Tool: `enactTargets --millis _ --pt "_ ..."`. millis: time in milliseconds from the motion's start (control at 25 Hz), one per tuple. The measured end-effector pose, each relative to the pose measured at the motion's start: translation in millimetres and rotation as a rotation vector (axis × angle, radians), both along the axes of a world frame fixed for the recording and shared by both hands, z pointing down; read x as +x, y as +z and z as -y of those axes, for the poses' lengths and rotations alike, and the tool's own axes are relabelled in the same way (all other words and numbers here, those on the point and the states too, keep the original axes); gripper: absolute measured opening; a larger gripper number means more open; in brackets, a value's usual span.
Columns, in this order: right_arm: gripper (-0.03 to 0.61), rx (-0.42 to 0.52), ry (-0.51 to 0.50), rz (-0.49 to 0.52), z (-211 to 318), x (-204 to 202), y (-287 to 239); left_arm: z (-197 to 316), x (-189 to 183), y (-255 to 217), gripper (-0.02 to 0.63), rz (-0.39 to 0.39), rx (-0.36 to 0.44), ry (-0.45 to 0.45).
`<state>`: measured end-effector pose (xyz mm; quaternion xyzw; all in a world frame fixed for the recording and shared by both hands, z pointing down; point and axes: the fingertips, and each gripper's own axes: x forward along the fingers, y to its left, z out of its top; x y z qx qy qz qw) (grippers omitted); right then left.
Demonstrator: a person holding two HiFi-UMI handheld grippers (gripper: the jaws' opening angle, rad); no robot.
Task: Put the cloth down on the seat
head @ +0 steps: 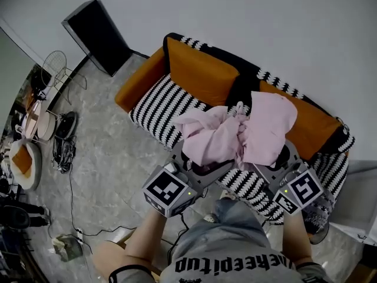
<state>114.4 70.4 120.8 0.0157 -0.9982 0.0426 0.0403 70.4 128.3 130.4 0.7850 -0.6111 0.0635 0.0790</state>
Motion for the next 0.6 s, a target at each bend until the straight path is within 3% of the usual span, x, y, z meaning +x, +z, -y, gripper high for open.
enactTargets --millis 600 --pt "0.265 -0.006 0.056 0.026 54 24 7 57 20 9 0.376 0.031 -0.052 0.063"
